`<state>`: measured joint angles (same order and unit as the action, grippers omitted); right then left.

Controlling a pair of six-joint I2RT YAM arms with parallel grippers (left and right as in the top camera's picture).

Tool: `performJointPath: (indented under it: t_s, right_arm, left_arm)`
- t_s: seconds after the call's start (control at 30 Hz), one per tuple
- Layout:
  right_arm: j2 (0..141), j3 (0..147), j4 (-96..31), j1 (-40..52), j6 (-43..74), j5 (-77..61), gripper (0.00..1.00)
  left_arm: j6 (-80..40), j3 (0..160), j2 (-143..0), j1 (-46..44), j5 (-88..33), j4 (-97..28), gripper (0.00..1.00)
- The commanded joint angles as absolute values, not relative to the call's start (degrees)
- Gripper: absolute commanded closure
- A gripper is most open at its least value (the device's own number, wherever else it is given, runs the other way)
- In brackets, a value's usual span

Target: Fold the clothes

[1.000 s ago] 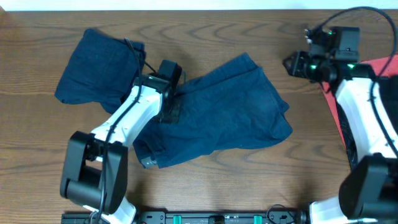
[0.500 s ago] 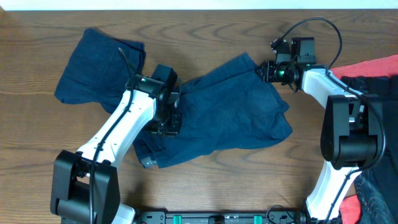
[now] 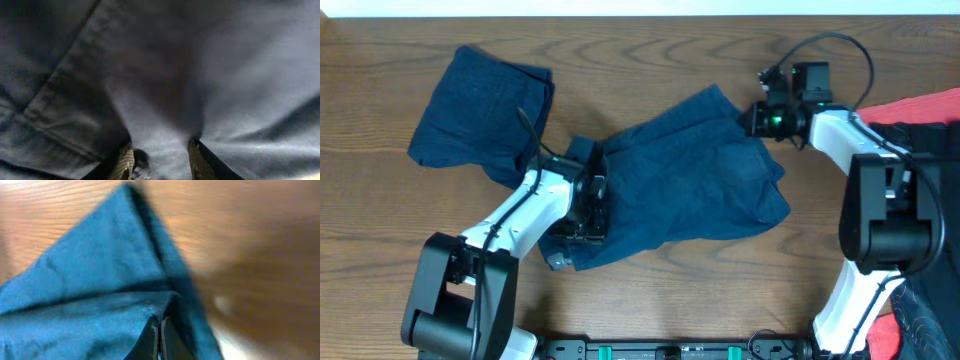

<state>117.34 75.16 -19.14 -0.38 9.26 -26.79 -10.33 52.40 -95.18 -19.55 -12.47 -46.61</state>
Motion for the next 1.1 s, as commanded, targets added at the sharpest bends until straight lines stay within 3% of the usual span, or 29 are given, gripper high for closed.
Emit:
performJointPath:
  t_s: [0.0, 0.4, 0.73, 0.77, 0.83, 0.9, 1.07]
  right_arm:
    - [110.96, 75.35, -20.97, -3.31, 11.53, -17.21, 0.99]
    - [109.40, 75.31, -30.72, -4.45, 11.53, -14.48, 0.99]
    - [111.87, 75.26, -10.81, -4.38, 12.69, -19.64, 0.99]
    - [112.49, 75.26, -10.22, -4.32, 13.91, -19.75, 0.97]
    - [112.84, 75.26, -10.92, -4.32, 14.94, -19.68, 0.63]
    - [112.60, 75.29, -12.58, -4.84, 14.94, -19.55, 0.47]
    - [108.97, 75.29, -22.24, -8.82, 14.81, -21.43, 0.46]
  left_arm:
    - [-10.44, 50.30, -94.72, -19.07, -7.64, -44.45, 0.61]
    - [-10.39, 50.19, -94.72, -8.82, 8.36, -39.00, 0.61]
    - [-7.35, 50.37, -94.72, 0.64, 5.98, -35.53, 0.61]
    - [-7.35, 50.37, -94.72, 0.62, 5.98, -35.59, 0.61]
    - [-7.33, 50.65, -94.70, 0.62, 3.73, -36.27, 0.61]
    - [-7.18, 51.55, -94.41, 0.62, -0.30, -37.69, 0.61]
    - [-3.42, 54.17, -90.67, 0.58, -13.52, -40.27, 0.57]
